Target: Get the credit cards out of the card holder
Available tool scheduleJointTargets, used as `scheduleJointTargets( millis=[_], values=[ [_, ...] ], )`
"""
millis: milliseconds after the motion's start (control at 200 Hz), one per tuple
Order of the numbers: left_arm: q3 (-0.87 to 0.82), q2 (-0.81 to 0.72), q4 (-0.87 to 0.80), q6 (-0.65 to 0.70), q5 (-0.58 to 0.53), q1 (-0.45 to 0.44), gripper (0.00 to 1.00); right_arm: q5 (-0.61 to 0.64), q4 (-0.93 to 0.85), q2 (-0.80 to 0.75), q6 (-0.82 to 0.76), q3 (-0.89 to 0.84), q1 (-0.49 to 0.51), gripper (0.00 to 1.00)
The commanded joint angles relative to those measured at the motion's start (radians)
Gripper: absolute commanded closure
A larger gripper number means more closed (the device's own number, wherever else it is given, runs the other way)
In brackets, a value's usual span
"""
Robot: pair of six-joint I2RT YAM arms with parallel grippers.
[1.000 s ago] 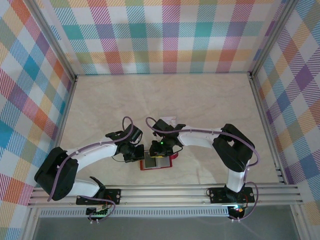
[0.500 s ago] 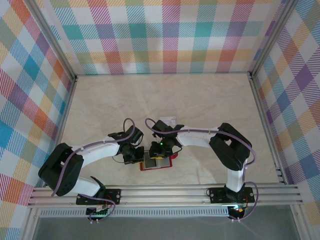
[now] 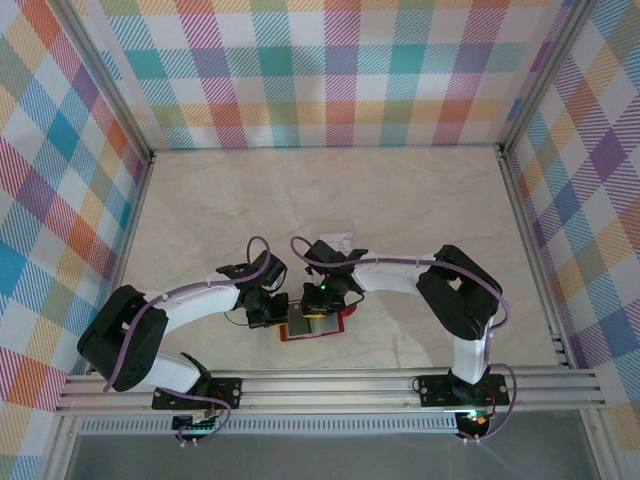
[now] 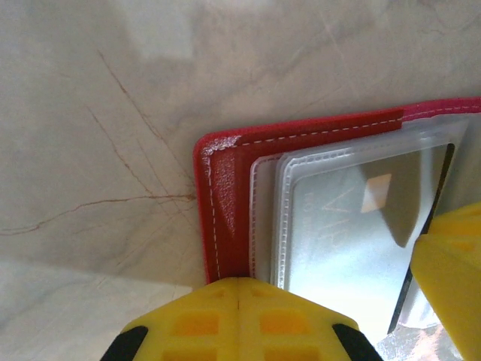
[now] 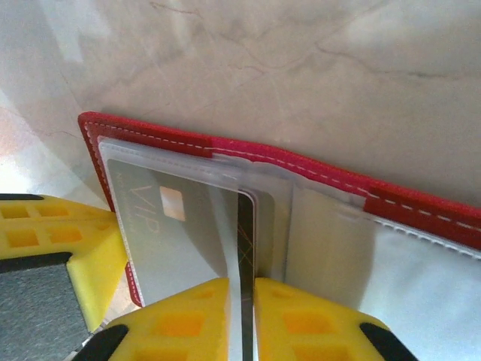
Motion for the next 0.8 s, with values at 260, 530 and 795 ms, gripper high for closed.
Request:
scheduleJointTargets(
  millis=[260,530,795],
  values=[
    [-0.006,0.038,0.004,0.02,0.014,-0.006,1.0,0.033,-0.038,-0.056,-0.011,0.014,0.002,0.75],
    [-0.006,0.032,0.002,0.019,0.014,-0.006,1.0,-0.006,0.002,-0.034,0.001,0.009,0.004,0.78],
    [-0.006,0.024,-0.001,0.02,0.014,-0.006,1.0,-0.019,0.016,0.005,0.001,0.01,0.004,0.78]
  ],
)
